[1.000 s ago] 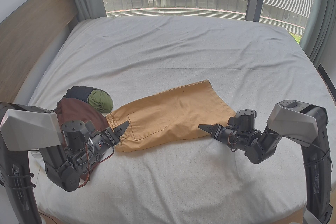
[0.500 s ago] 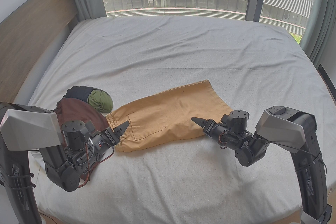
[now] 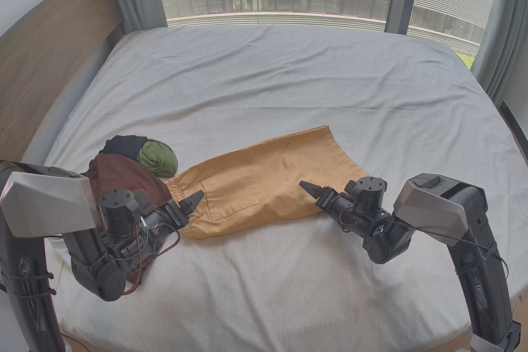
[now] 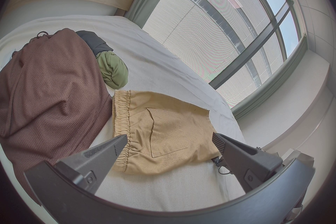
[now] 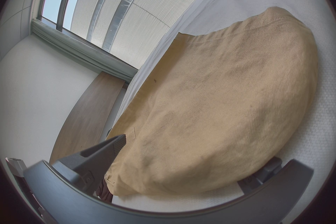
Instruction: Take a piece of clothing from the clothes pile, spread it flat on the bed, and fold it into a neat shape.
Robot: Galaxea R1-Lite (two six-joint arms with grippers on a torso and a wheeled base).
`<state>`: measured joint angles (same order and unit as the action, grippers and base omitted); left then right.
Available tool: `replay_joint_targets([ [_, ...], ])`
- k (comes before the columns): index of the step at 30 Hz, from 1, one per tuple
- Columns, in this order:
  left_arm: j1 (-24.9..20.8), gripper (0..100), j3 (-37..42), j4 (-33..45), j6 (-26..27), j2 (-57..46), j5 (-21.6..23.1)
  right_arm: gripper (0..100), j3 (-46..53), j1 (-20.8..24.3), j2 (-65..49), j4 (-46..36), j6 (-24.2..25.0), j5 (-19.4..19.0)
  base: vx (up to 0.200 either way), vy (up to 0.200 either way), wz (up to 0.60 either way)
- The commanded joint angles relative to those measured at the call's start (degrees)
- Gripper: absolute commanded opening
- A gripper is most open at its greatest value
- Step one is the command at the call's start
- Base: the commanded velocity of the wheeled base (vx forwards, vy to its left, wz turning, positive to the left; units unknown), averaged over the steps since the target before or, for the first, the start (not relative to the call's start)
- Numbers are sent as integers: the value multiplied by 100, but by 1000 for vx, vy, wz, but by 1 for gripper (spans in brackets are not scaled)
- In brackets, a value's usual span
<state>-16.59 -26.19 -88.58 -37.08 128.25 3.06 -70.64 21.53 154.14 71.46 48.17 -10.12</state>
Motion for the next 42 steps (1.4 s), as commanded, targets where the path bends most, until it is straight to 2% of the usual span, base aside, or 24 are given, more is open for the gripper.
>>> replay_joint_targets([
  [1, -2, 100, -1, -2, -1, 8, 2, 100, -11, 0, 73, -18, 0, 10, 0, 0, 0],
  [4, -2, 100, -1, -2, -1, 16, 10, 100, -11, 9, 73, -18, 0, 45, 0, 0, 0],
  [5, -2, 100, -1, -2, -1, 16, 10, 0, -11, 9, 73, -18, 0, 54, 0, 0, 0],
  [18, 7, 100, -1, -2, -9, 16, 10, 0, 253, 88, -24, 70, -9, 80, 0, 0, 0],
  [26, 16, 100, -1, -2, -18, 8, 19, 0, 1167, 150, -455, 316, -79, 142, 0, 0, 0],
  [35, 86, 100, -9, -2, -27, 8, 19, 0, 2230, 167, -894, 439, -387, 150, 0, 0, 0],
  [42, 95, 100, -9, -2, -27, -10, 98, 0, 3039, 203, -947, 861, -615, 528, 0, 0, 0],
])
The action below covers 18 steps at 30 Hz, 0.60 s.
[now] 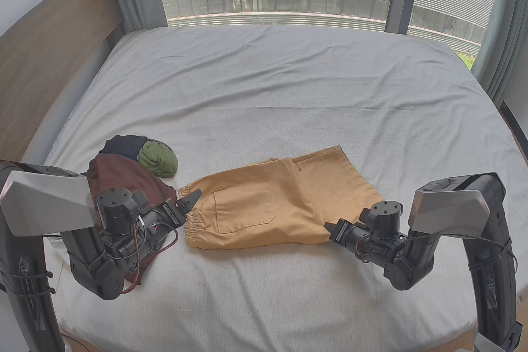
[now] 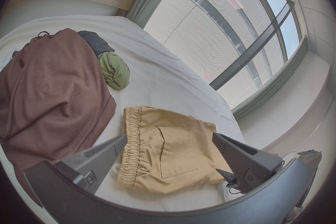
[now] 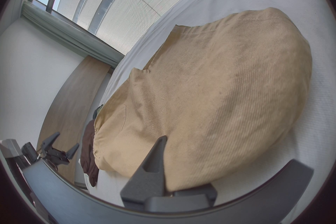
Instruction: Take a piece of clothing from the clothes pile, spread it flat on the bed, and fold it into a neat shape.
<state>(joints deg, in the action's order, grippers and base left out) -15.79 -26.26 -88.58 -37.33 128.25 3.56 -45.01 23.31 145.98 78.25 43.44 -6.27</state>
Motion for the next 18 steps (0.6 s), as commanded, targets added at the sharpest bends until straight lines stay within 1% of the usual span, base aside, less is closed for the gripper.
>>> replay_joint_targets([
  [1, 5, 100, 7, -2, -3, -10, 48, 0, 563, 25, -131, 243, -160, 161, 0, 0, 0],
  [6, 14, 100, -2, -2, -3, -10, 48, 0, 1205, 121, -140, 744, -186, 257, 0, 0, 0],
  [9, 5, 100, 7, -2, -11, -19, 48, 0, 1600, 130, -140, 1008, -195, 433, 0, 0, 0],
  [13, 5, 100, 7, -2, -3, -19, 48, 0, 1926, 130, -211, 1017, -186, 591, 0, 0, 0],
  [18, 5, 100, 16, -2, -11, -19, 48, 0, 2339, 139, -351, 1017, -186, 591, 0, 0, 0],
])
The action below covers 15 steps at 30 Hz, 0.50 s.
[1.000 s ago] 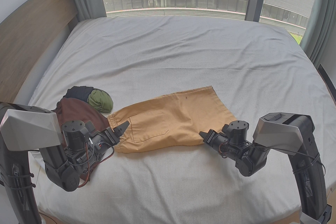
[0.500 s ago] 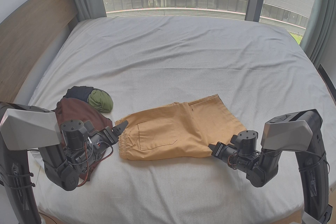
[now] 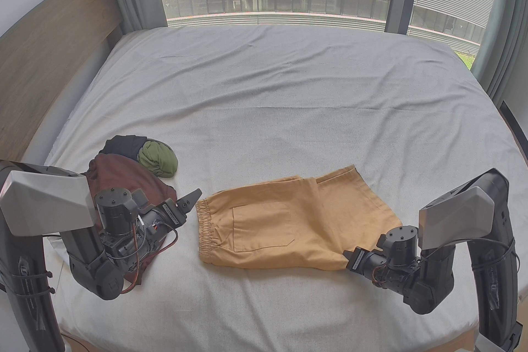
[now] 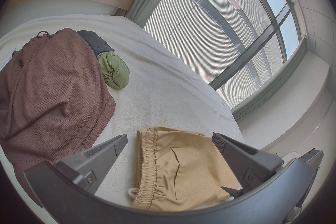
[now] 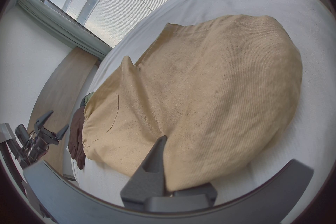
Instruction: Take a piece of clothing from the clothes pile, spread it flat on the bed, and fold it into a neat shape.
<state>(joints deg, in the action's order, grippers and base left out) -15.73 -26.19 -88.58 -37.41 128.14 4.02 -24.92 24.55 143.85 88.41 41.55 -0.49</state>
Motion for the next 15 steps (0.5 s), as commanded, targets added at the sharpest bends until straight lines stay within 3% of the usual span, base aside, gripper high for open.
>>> replay_joint_targets([
  [1, -1, 100, 8, -2, -3, -17, 2, 0, 382, 15, -147, 1, 3, 22, 0, 0, 0],
  [12, -1, 100, 8, -2, -3, -8, 2, 0, 418, 50, -68, 1, 11, 22, 0, 0, 0],
  [13, -1, 100, 8, -2, -3, -8, 2, 100, 409, 76, -76, 1, 11, 22, 0, 0, 0],
  [15, -1, 100, 8, -2, -3, -8, 2, 100, 409, 94, -111, 1, 11, 22, 0, 0, 0],
])
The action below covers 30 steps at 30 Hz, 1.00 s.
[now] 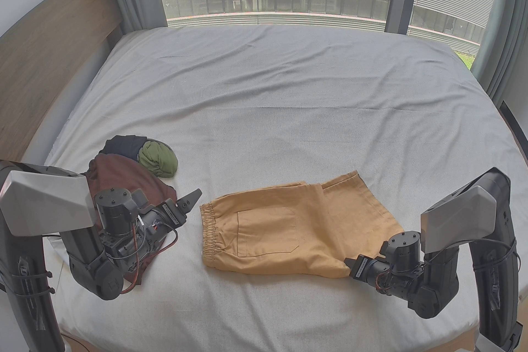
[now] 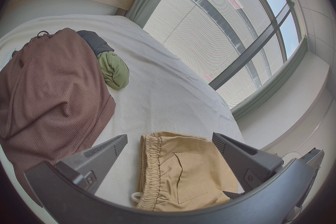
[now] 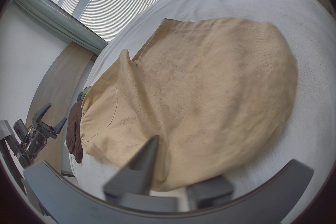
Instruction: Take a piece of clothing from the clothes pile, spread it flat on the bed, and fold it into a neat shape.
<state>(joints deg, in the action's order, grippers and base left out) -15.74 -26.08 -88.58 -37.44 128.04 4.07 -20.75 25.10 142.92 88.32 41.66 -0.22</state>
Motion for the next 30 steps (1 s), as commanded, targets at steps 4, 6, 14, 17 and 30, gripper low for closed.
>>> replay_joint_targets([
  [4, 1, 100, -3, -2, 0, -7, -3, 100, 168, 118, -274, 1, -17, -40, 0, 0, 0],
  [6, 1, 100, 6, -2, 0, -16, 6, 100, 317, 171, -441, -8, -26, -66, 0, 0, 0],
  [14, -70, 100, 85, -2, 0, 19, 41, 100, 915, 680, -889, -8, -35, -66, 0, 0, 0],
  [17, -131, 100, 85, -2, -27, 28, 50, 100, 1029, 874, -1109, -8, -26, -66, 0, 0, 0],
  [30, -246, 100, 296, -2, -203, 371, 366, 100, 510, 962, -1952, -8, -26, -374, 0, 0, 0],
])
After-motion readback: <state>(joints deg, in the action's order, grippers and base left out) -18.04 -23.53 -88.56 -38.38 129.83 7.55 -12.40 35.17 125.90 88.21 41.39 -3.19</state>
